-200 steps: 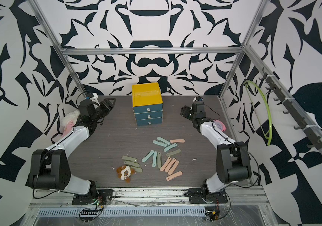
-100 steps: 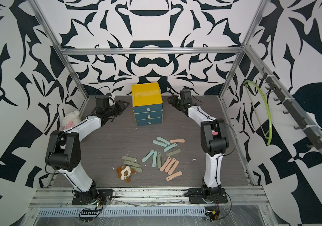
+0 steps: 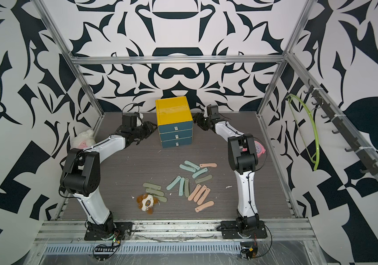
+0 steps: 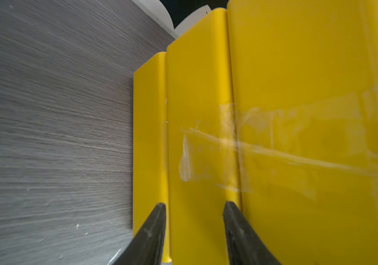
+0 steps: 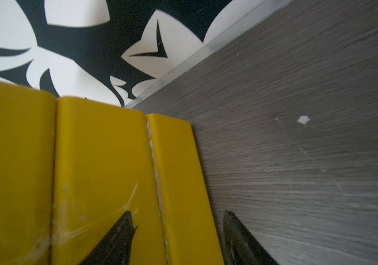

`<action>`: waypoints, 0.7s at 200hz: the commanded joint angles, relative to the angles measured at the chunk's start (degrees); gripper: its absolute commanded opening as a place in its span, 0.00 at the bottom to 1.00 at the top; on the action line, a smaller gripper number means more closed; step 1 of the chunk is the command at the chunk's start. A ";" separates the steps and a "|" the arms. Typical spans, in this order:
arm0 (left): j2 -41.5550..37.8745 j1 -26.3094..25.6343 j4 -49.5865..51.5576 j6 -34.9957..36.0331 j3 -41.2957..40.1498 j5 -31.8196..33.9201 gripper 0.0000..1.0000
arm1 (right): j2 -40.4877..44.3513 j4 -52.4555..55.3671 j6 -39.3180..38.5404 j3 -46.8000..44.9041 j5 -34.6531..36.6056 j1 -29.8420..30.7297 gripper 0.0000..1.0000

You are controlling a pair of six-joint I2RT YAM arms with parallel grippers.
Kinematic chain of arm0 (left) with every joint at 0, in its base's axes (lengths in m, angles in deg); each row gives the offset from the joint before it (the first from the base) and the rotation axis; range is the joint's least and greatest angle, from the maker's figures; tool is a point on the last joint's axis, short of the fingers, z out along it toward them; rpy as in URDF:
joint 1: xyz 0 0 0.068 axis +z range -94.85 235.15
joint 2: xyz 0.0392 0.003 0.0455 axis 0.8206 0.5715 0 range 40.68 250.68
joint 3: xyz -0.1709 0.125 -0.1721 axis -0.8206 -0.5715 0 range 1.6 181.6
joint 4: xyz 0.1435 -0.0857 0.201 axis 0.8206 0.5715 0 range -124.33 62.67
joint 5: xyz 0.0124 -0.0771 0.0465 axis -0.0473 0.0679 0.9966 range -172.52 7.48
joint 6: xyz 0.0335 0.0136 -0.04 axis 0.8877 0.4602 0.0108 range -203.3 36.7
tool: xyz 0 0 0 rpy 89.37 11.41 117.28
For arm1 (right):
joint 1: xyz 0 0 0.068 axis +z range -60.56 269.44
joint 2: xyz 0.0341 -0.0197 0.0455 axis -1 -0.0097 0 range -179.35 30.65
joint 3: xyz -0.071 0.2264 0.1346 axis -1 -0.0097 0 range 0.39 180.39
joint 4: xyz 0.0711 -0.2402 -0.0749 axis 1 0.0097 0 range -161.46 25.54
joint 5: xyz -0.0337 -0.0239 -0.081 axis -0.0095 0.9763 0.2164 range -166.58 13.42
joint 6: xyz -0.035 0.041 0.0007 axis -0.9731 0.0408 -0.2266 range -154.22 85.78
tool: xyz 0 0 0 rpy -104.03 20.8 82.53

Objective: Place the fruit knives into the drawer by color
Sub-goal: Adjust the storage box at the center of the board.

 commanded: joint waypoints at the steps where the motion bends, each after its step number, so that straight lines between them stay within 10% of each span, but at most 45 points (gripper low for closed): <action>1: -1.13 -1.62 1.32 1.35 -2.01 -1.60 0.46 | 1.32 0.39 -2.52 3.24 -4.46 1.96 0.64; 140: -15.86 -2.01 3.76 0.37 -16.95 1.08 0.46 | -1.10 -3.33 -0.37 4.28 -7.04 10.16 0.63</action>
